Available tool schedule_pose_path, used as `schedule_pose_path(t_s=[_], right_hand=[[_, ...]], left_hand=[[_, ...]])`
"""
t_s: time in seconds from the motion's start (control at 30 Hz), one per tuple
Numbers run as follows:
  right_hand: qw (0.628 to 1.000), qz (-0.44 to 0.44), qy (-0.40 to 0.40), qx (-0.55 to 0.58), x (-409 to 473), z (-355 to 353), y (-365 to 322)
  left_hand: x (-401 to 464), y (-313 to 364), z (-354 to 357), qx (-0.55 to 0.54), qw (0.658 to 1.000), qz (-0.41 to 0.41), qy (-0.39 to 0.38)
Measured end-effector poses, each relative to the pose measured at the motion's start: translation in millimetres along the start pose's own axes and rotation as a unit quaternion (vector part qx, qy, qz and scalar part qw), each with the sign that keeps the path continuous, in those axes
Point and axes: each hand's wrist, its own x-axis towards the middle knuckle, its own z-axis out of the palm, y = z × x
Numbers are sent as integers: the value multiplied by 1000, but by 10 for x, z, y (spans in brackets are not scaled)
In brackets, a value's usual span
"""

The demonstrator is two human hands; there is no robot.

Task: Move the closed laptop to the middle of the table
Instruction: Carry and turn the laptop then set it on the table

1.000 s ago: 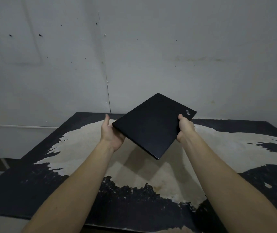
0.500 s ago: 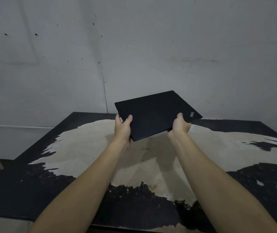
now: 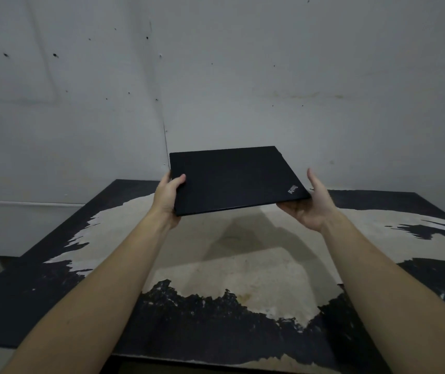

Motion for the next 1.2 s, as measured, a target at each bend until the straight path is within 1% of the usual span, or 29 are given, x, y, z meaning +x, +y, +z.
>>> schedule_pose_path(t_s=[0.07,0.1,0.17,0.23,0.3,0.37,0.43,0.47,0.53,0.67,0.8,0.93,1.03,1.1,1.2], right_hand=[[998,19,11,-51,-16,16,-89],[995,29,17,-95,-25,42,-133],[978,48,39,-201,-53,107,-177],[953,53,83,-286,-72,159,-160],[929,7,133,-344,-69,171,-95],[912,-64,155,-376,-65,140,-11],[902,-112,147,-390,-90,86,53],[900,-122,142,-395,-113,58,78],[893,-130,143,-407,-147,10,119],[881,-138,174,-418,-121,-99,191],[874,-126,181,-434,-74,-215,245],[860,-104,177,-468,0,-309,323],[849,-93,187,-484,62,-360,371],[854,-87,184,-478,120,-397,385],[872,-67,181,-450,214,-455,403]], left_hand=[[1,5,-44,5,1000,-11,-5],[6,7,-57,10,1000,-16,-8],[12,-9,-73,25,999,-21,-16],[12,-42,-62,43,999,-24,-19],[15,-90,-43,66,997,-26,0],[25,-145,-27,87,995,-33,21],[36,-198,-17,111,992,-47,22],[44,-228,-16,126,990,-54,19],[49,-286,-10,160,985,-66,19],[67,-416,9,215,972,-86,25],[133,-565,6,247,965,-80,32],[186,-712,-8,270,958,-62,75],[254,-815,-35,278,956,-63,76],[293,-856,-55,280,954,-70,77],[346,-940,-82,279,953,-83,83]])
